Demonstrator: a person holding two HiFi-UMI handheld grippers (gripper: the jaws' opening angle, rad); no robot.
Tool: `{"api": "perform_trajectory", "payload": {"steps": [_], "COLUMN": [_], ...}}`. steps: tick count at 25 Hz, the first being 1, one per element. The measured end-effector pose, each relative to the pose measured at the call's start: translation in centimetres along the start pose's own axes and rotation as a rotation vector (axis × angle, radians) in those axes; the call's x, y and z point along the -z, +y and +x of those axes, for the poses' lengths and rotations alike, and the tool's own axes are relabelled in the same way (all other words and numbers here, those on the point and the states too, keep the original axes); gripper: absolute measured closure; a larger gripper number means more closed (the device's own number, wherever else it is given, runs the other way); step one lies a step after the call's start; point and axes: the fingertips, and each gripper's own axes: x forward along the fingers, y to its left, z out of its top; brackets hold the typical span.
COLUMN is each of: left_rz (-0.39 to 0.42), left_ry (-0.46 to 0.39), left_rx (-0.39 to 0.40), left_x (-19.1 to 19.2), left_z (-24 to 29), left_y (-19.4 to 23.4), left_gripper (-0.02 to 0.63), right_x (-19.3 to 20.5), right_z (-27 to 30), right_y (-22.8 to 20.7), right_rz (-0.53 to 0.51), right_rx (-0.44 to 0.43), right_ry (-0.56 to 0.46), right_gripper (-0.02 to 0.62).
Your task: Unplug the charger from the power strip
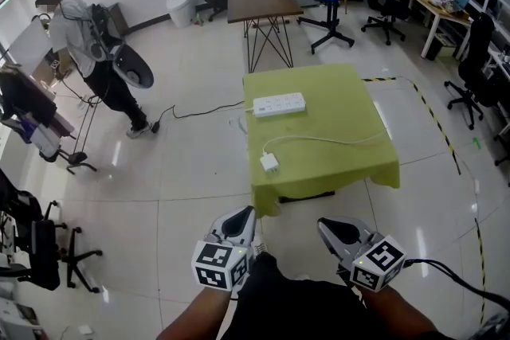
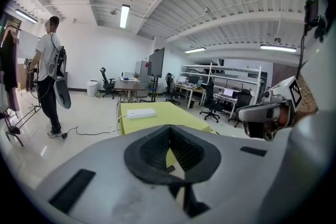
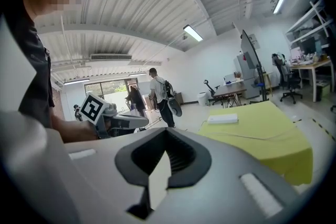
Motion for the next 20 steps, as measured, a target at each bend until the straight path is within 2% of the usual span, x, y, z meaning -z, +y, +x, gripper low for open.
{"api": "perform_trajectory", "payload": {"steps": [10,20], "left_rz": [0.001,0.021], "left_ry": [-0.019,-0.028], "left_rx": [0.003,0.005], "left_x": [-0.1,0.0], "left_z": [-0.2,-1.0], "left_y": [-0.9,-2.0], "left_gripper": [0.6,0.6], "right_x": [0.2,0.7], "right_z": [-1.2,-1.7], "right_y": [-0.6,0.3], "right_rz": [-0.025,-0.037], "right_rx": [0.037,0.024], "right_ry": [-0.012,-0.008], "right_gripper": [0.595,0.595]}}
